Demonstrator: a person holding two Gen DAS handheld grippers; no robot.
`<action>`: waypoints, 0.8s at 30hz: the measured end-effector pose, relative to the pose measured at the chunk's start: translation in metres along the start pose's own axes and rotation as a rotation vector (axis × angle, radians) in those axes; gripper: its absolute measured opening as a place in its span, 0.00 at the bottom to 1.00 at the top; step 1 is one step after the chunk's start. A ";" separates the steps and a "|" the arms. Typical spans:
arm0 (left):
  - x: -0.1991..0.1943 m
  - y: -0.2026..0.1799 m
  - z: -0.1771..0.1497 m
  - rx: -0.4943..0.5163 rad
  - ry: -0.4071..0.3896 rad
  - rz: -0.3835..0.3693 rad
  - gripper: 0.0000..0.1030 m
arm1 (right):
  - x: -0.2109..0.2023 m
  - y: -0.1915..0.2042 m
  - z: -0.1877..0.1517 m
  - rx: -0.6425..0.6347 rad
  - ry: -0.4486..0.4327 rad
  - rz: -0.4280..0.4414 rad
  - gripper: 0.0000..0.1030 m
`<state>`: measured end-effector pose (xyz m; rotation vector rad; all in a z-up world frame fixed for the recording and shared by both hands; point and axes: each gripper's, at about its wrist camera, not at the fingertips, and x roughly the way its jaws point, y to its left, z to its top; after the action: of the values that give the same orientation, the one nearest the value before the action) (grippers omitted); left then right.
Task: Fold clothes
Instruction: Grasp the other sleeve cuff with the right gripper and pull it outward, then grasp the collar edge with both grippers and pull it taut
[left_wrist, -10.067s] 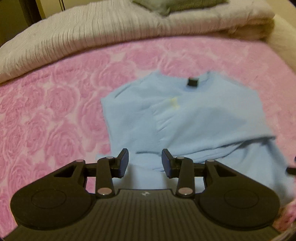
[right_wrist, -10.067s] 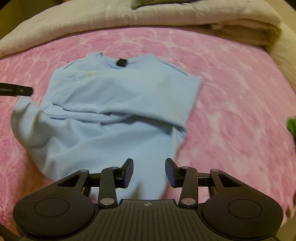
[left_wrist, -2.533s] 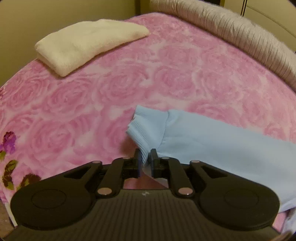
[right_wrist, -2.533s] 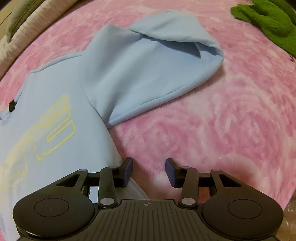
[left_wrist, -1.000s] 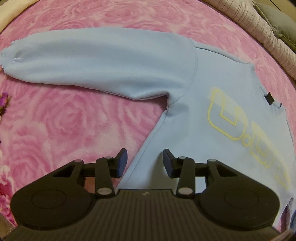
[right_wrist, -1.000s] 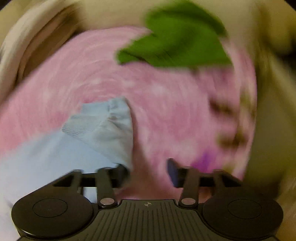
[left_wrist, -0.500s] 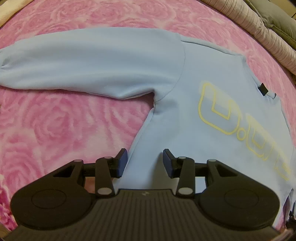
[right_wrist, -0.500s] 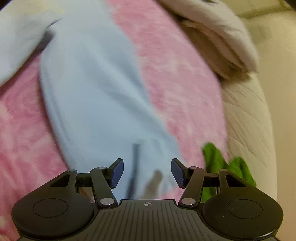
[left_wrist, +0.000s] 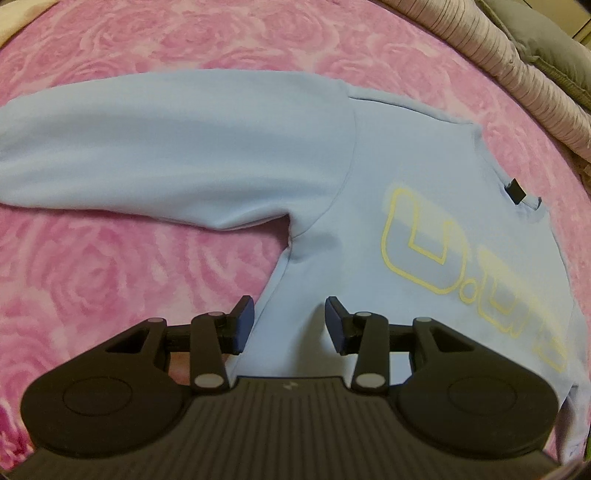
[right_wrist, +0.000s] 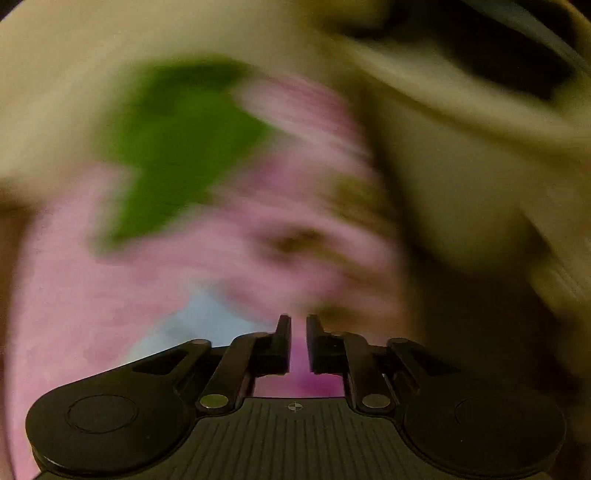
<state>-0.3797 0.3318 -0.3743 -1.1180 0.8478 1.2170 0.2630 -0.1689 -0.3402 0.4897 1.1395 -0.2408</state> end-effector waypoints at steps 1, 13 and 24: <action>0.000 -0.003 0.003 0.009 -0.004 -0.001 0.36 | -0.004 -0.008 -0.002 0.006 0.000 -0.026 0.16; 0.027 -0.087 0.109 0.460 -0.132 -0.096 0.38 | -0.003 0.207 -0.138 -1.072 0.155 0.565 0.27; 0.109 -0.161 0.183 0.832 -0.121 -0.115 0.45 | 0.054 0.376 -0.338 -1.767 0.331 0.778 0.39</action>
<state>-0.2144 0.5407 -0.3969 -0.4028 1.0390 0.7014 0.1715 0.3269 -0.4064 -0.6663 0.9773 1.4803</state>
